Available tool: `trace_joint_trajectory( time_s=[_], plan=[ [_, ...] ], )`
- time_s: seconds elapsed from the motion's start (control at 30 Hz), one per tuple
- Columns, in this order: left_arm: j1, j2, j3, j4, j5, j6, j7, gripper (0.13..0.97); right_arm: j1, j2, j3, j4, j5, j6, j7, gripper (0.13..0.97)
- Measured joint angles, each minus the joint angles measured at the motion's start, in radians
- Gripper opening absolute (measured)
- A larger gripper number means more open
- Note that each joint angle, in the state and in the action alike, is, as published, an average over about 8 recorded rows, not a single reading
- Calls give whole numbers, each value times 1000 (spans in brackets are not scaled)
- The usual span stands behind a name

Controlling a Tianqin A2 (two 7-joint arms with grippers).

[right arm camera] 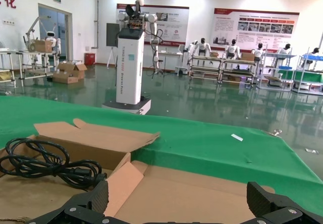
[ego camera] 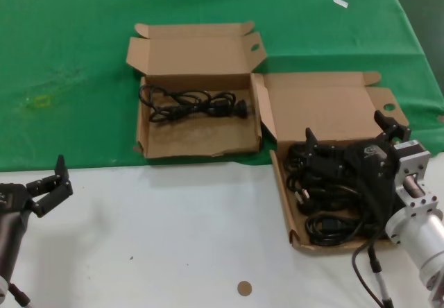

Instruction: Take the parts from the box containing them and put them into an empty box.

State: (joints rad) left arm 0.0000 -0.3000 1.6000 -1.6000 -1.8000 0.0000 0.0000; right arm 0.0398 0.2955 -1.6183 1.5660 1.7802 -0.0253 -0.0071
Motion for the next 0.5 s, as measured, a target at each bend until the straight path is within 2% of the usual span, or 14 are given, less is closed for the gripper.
trace_joint_trajectory(
  time_s=[0.5],
  plan=[
    [0, 0, 0, 0, 0, 0, 0, 966, 0, 0, 0, 0, 0, 0, 0, 966]
  ],
)
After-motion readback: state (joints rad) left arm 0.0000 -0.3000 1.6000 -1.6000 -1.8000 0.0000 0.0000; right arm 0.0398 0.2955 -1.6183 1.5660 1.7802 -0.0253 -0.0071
